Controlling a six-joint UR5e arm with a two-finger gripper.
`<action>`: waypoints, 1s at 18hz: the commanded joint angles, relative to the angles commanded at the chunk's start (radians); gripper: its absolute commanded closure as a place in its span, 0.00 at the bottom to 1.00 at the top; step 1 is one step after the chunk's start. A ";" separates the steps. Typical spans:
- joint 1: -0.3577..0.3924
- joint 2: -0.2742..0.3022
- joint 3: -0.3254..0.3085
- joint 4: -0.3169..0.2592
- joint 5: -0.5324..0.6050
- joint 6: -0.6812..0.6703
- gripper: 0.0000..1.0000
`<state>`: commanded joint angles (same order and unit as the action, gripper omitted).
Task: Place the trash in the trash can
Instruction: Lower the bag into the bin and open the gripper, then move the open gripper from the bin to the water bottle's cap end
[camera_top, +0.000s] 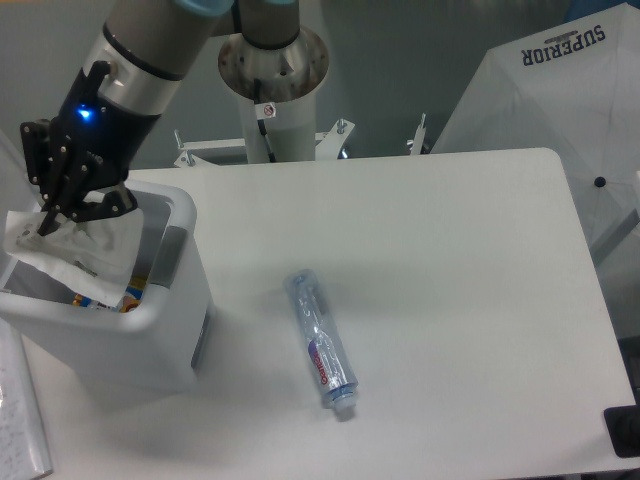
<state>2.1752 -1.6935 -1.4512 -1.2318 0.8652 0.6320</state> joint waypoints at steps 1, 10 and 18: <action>0.000 -0.002 -0.002 0.000 0.000 0.000 0.72; 0.015 0.015 -0.002 0.000 0.000 -0.023 0.00; 0.250 -0.034 0.060 0.017 -0.034 -0.105 0.00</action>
<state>2.4248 -1.7270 -1.3914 -1.2149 0.8315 0.5265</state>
